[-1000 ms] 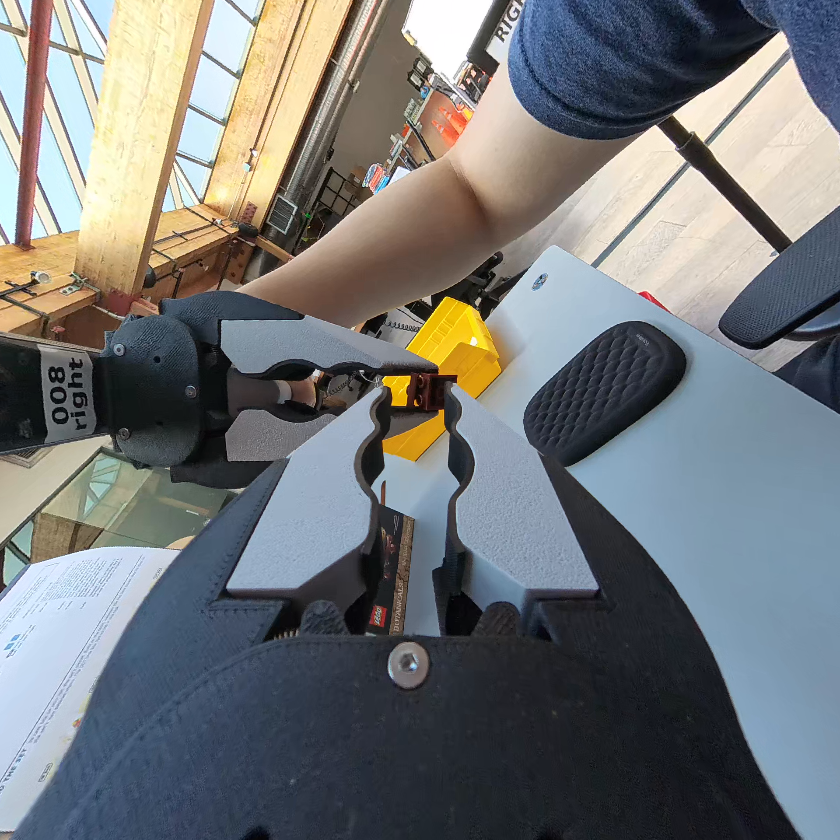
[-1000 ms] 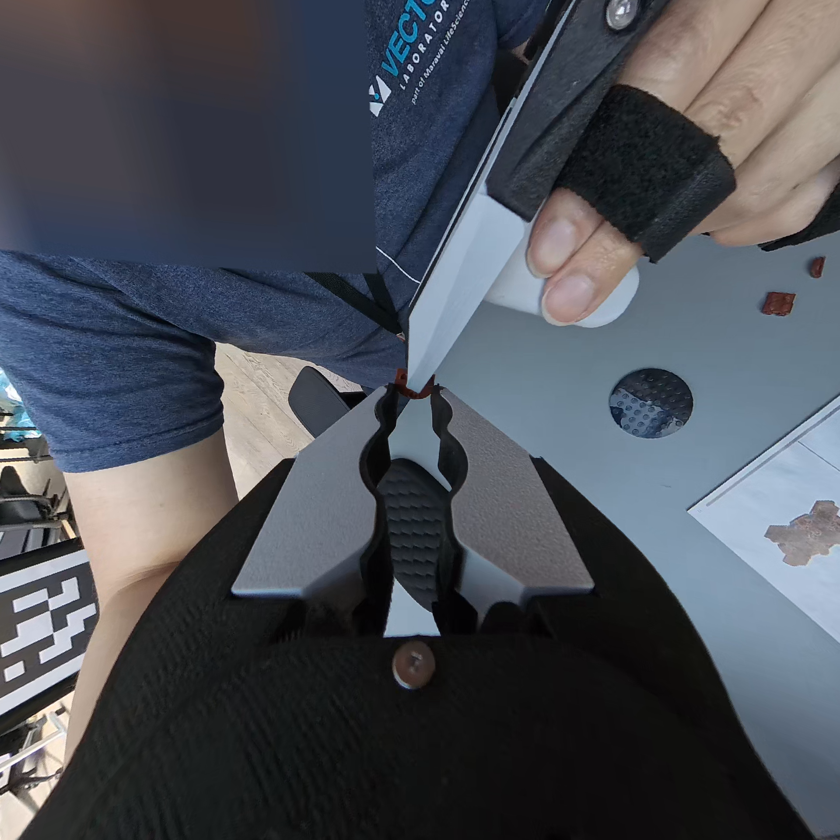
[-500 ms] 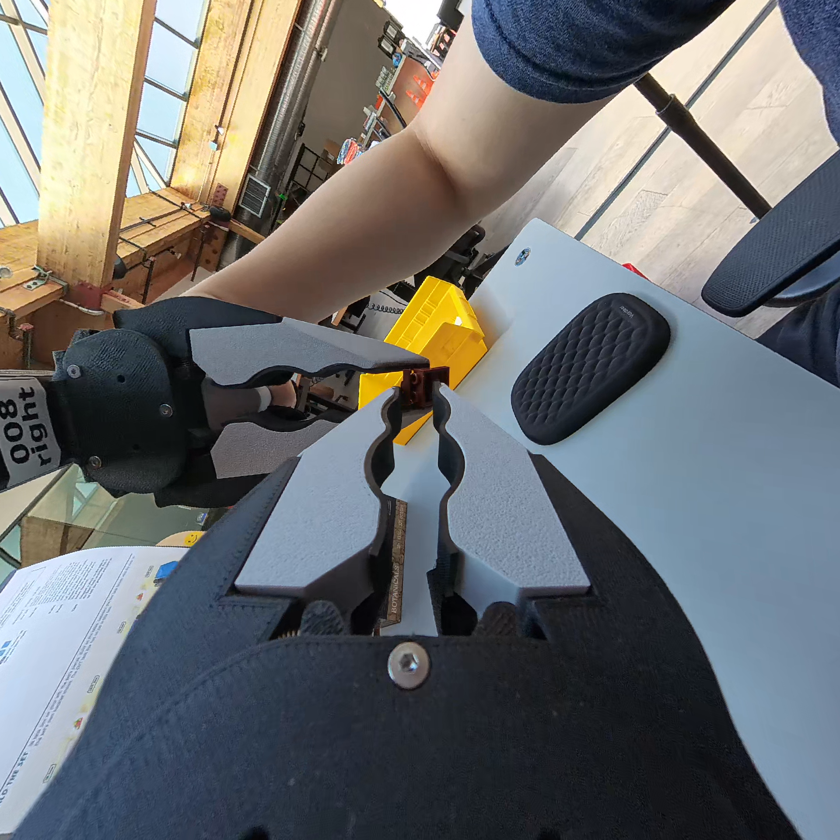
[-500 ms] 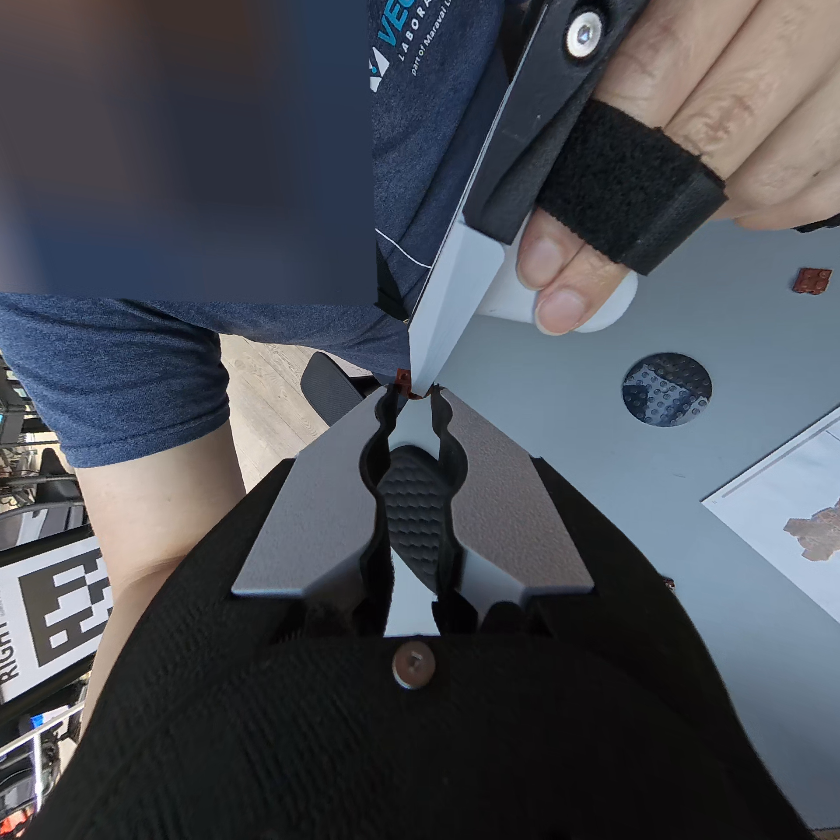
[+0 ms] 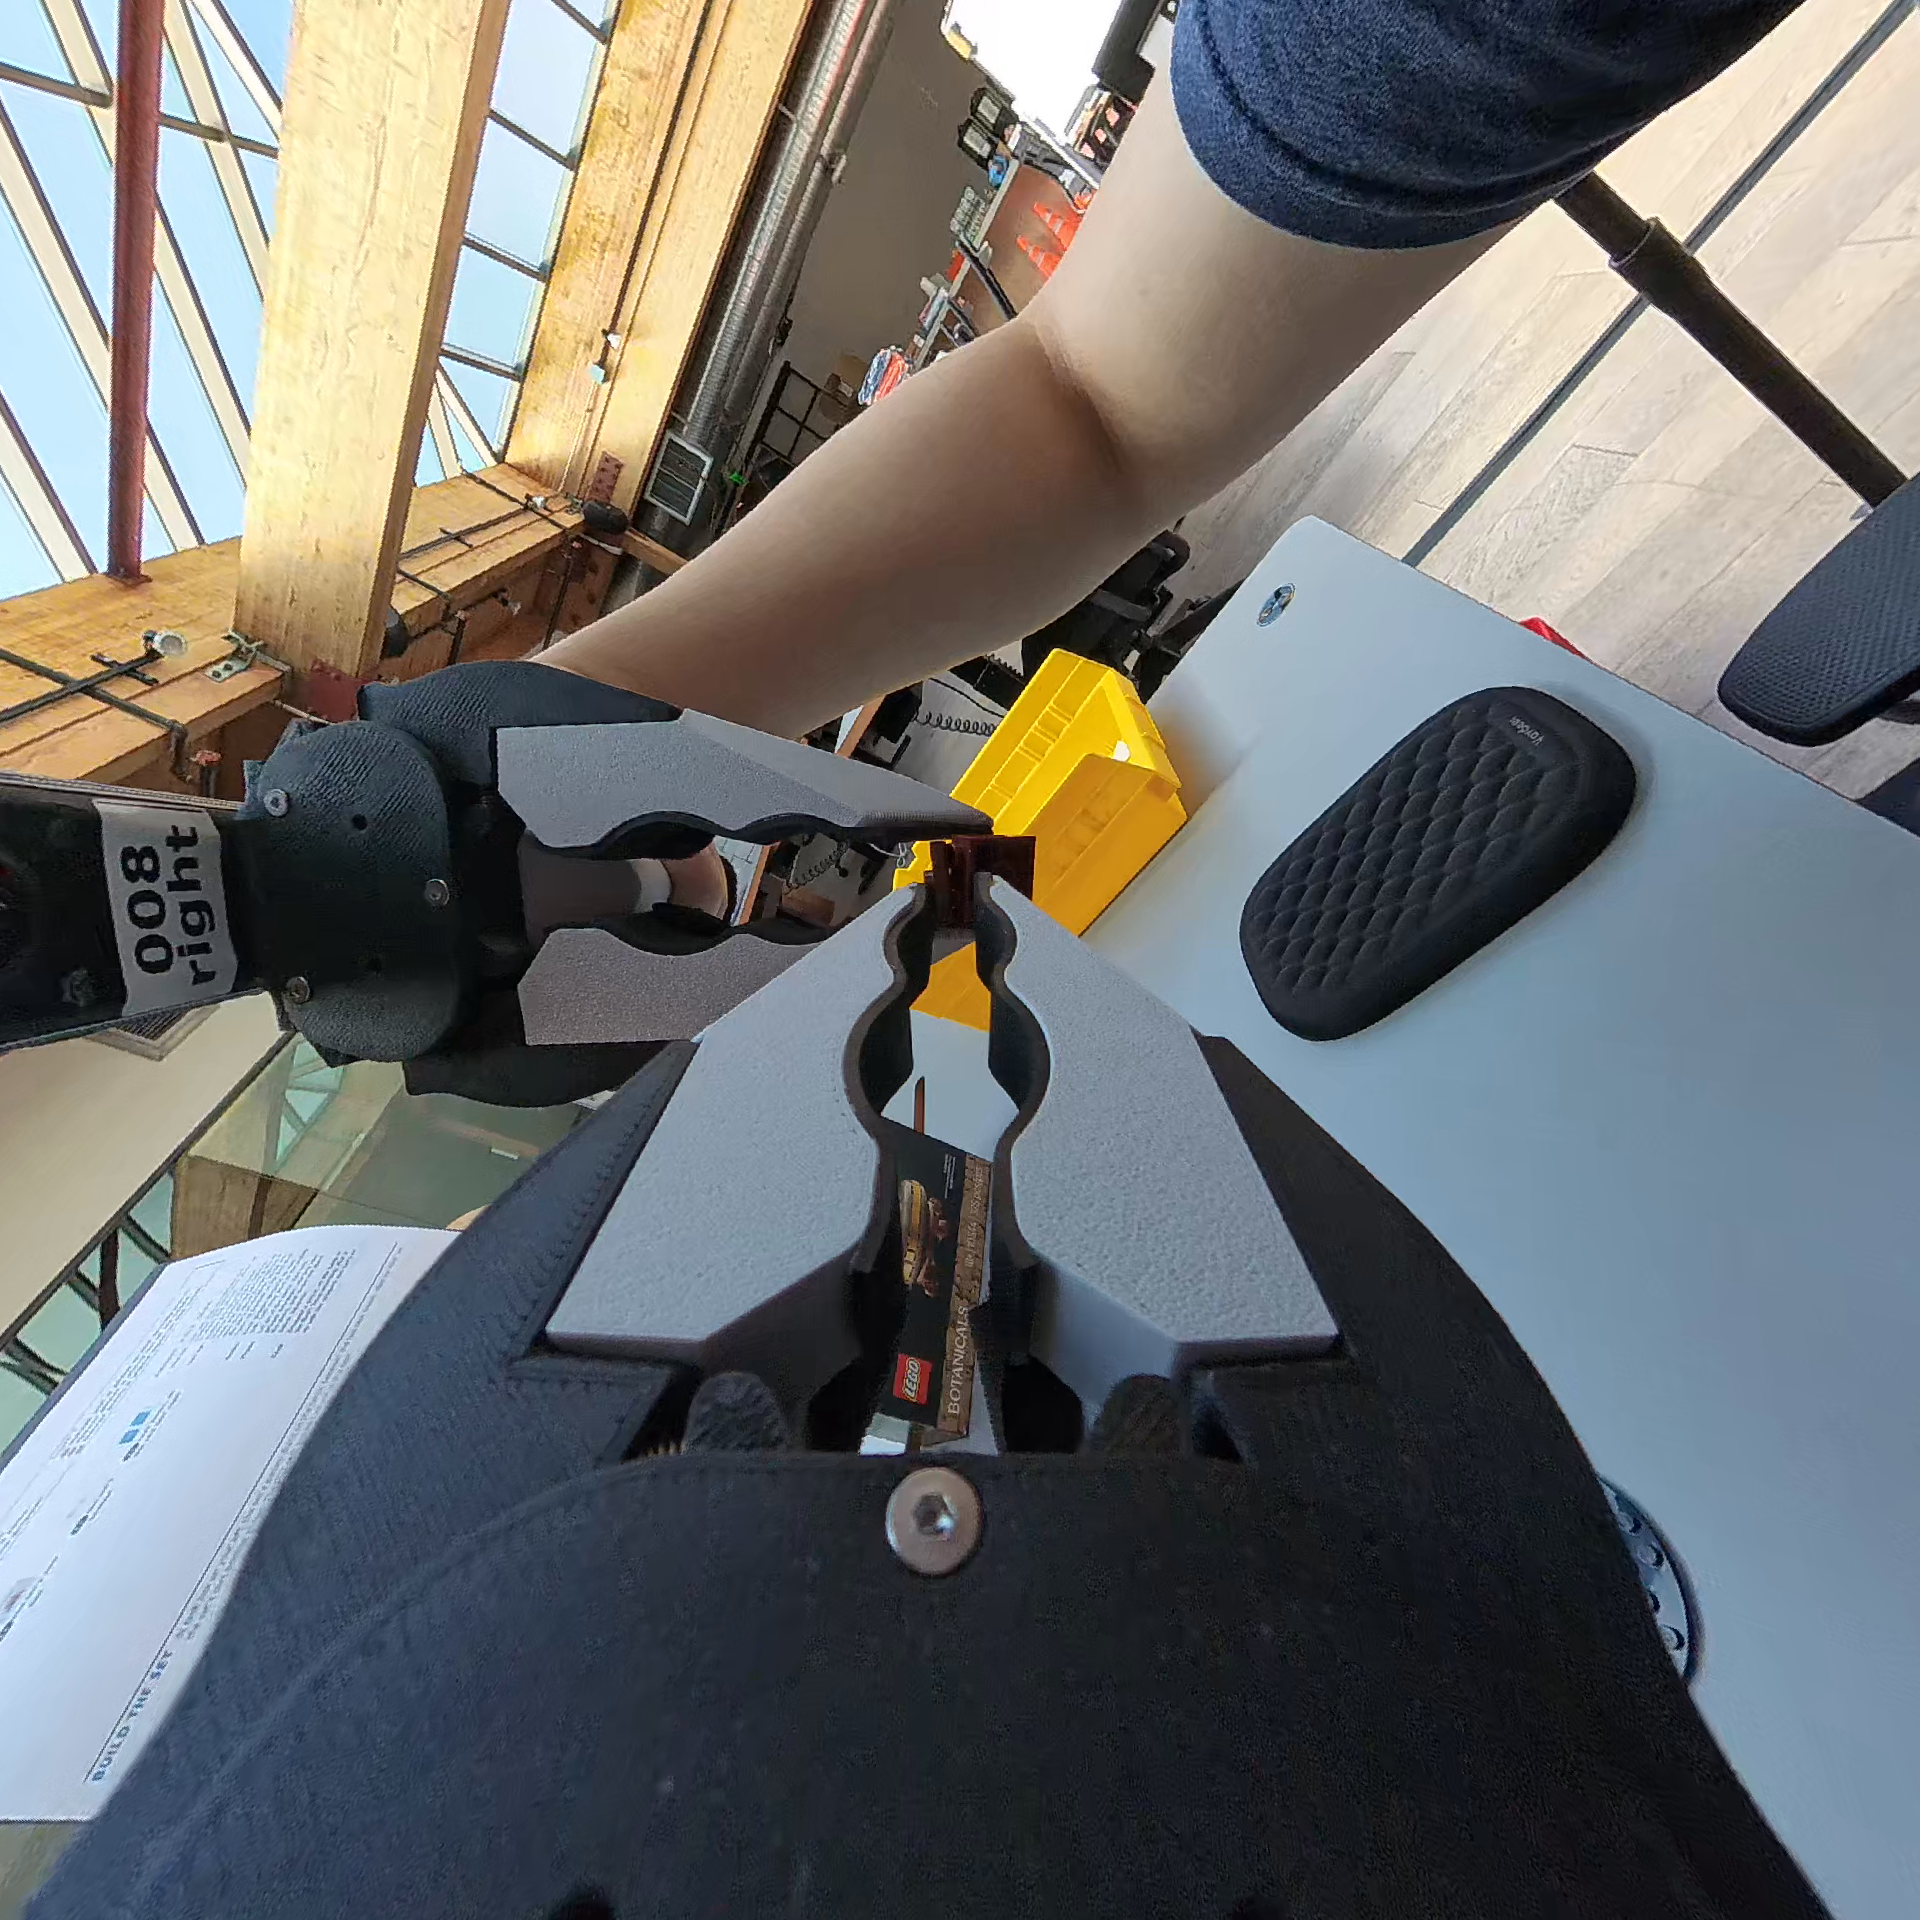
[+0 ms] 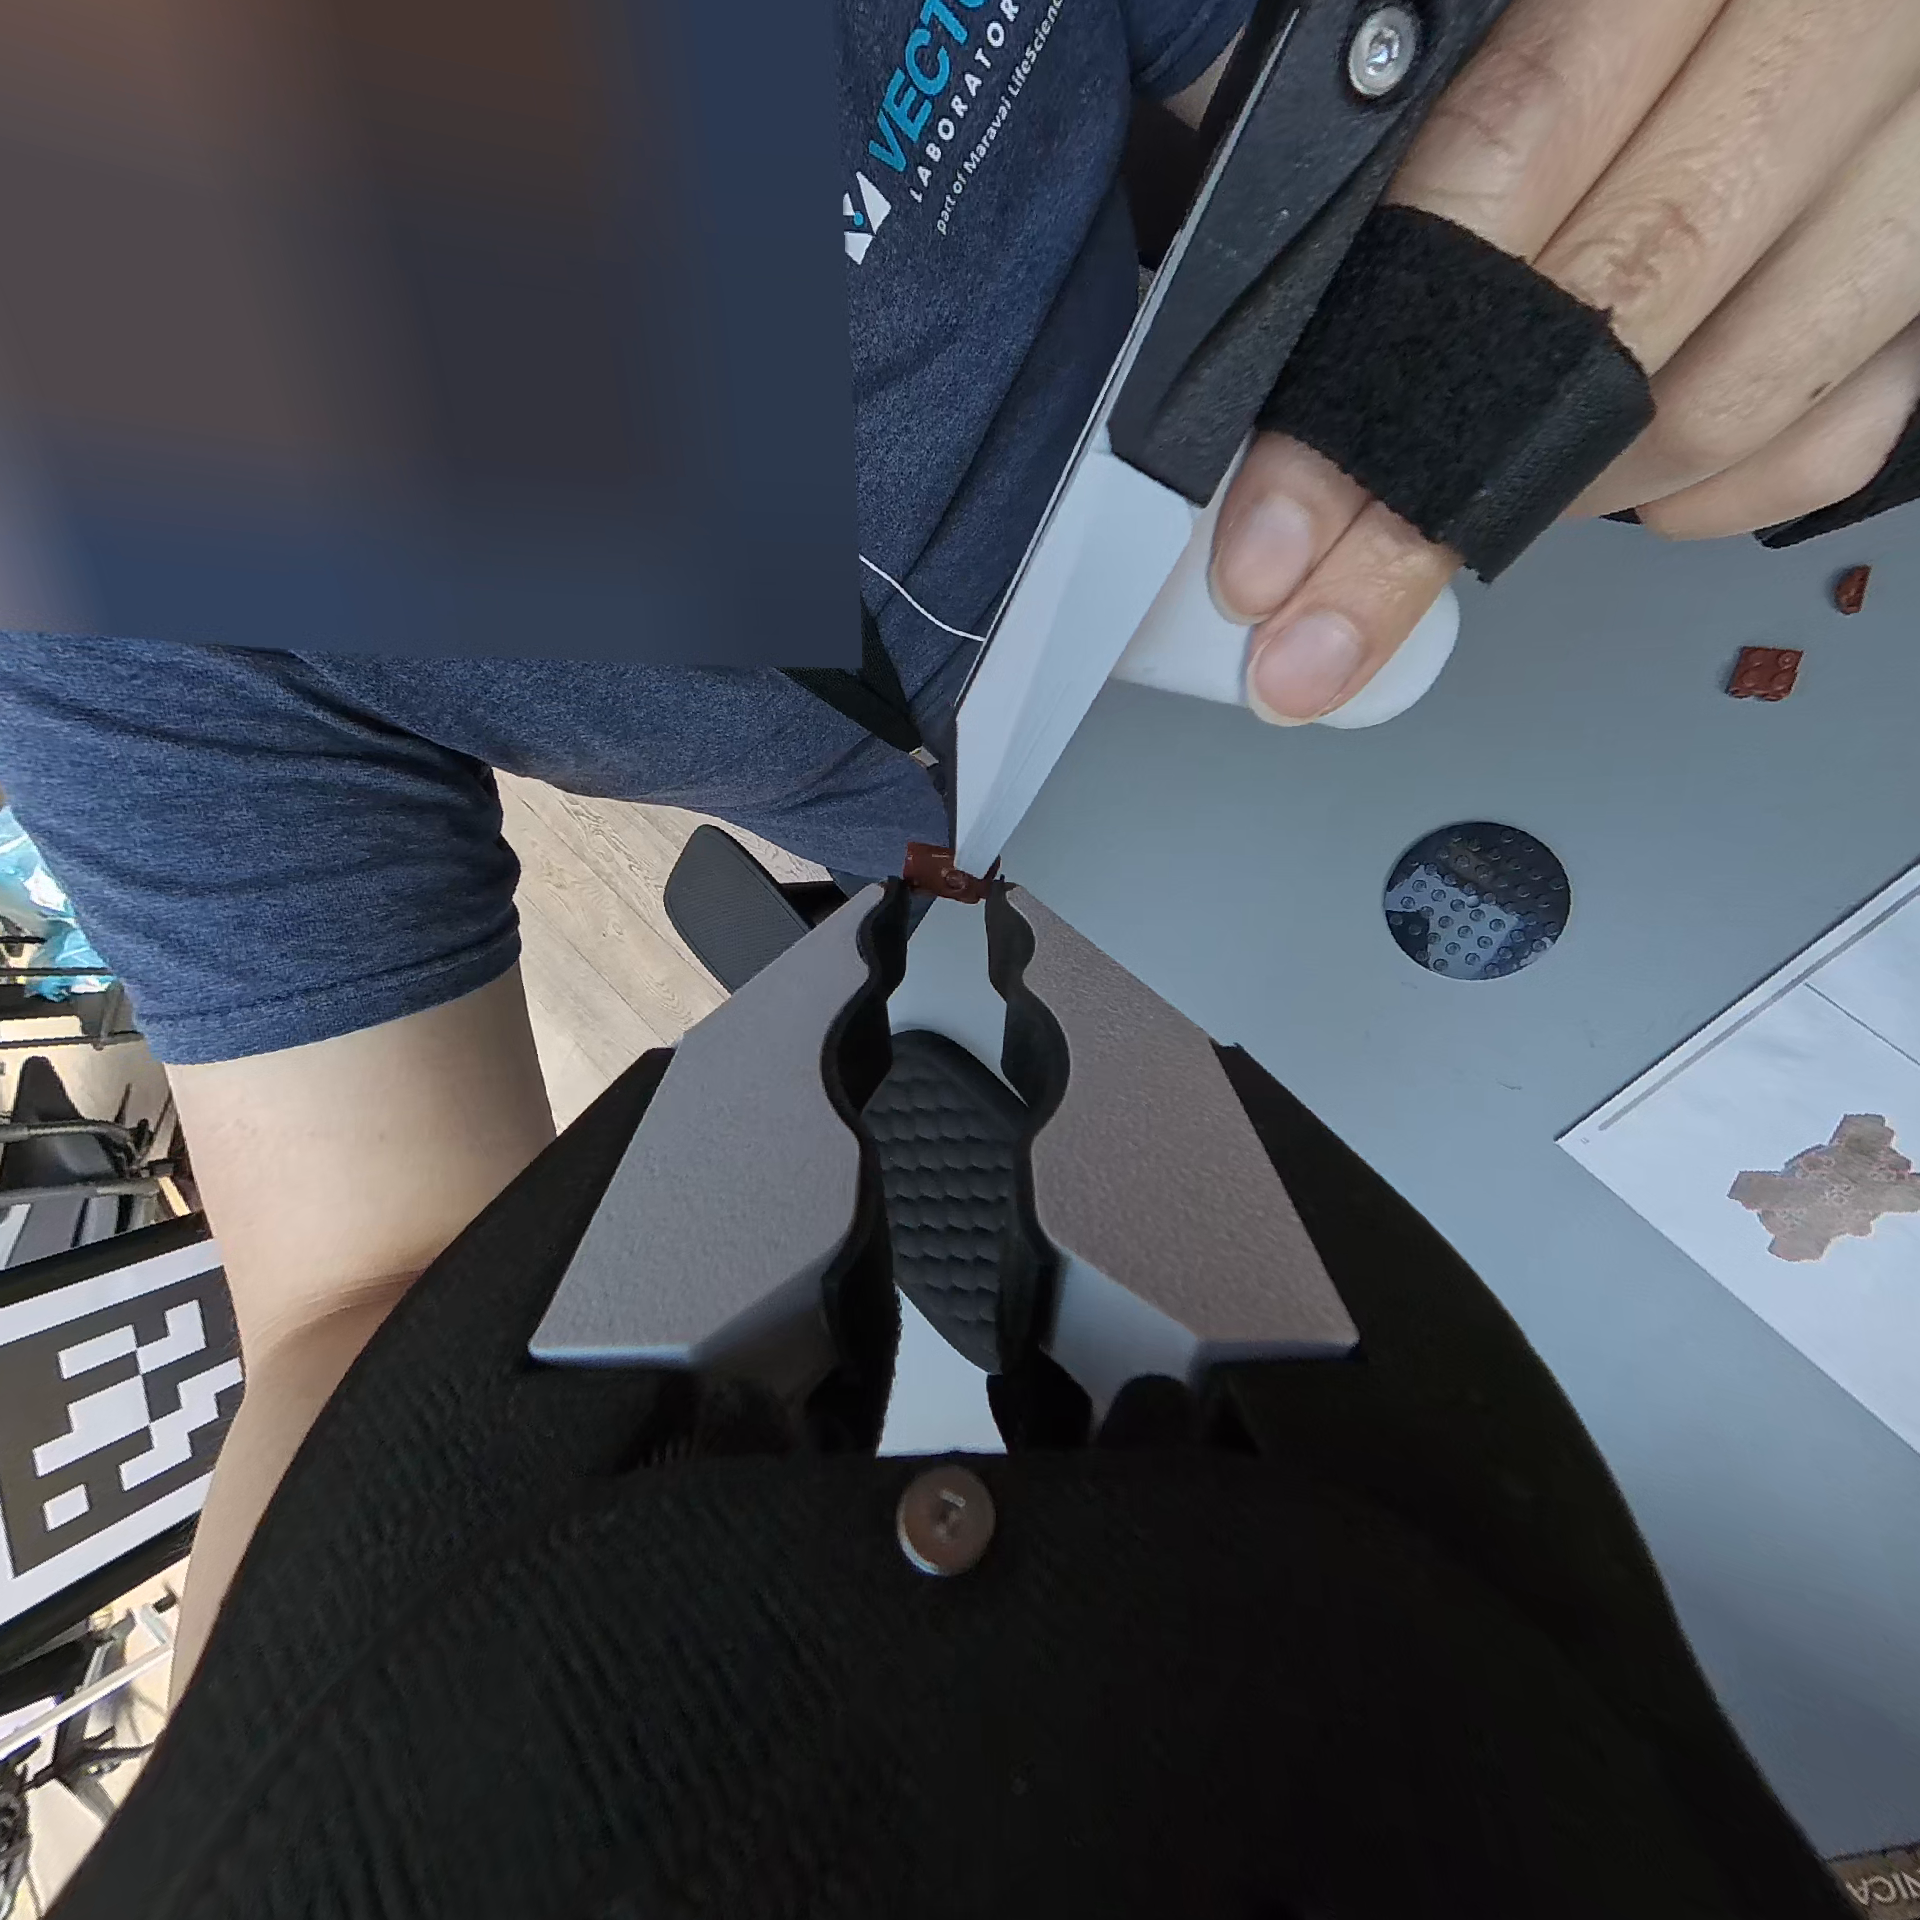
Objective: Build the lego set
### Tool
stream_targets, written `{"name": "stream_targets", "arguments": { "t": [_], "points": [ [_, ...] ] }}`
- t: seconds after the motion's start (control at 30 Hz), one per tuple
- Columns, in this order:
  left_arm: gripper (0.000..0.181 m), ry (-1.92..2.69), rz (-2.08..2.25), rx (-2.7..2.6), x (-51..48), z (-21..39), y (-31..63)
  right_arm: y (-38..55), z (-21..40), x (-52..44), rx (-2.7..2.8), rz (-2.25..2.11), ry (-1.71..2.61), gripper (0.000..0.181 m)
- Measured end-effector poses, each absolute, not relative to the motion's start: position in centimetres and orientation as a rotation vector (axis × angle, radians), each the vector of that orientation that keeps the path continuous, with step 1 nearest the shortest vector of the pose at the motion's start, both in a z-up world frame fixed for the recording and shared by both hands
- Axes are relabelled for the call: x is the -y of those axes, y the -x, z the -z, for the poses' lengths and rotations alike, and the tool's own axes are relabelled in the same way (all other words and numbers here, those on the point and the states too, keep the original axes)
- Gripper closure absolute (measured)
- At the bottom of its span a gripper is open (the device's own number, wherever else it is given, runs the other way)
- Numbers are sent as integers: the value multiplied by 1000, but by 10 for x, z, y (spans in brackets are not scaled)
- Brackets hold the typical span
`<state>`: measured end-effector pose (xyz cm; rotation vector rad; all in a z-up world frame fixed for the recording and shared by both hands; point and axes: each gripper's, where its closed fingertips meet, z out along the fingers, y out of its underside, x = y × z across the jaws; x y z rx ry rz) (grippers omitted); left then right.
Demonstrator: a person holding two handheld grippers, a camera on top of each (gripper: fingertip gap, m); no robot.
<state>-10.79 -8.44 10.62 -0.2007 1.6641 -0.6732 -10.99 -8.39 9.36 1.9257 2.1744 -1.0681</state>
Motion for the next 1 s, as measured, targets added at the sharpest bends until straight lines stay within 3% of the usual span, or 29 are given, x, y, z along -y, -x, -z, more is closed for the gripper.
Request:
{"name": "stream_targets", "arguments": {
  "t": [1.0],
  "points": [
    [179,182,731,-1555,74,-127,119,124,-116,74,-2101,1492,-1874,167]
  ]
}}
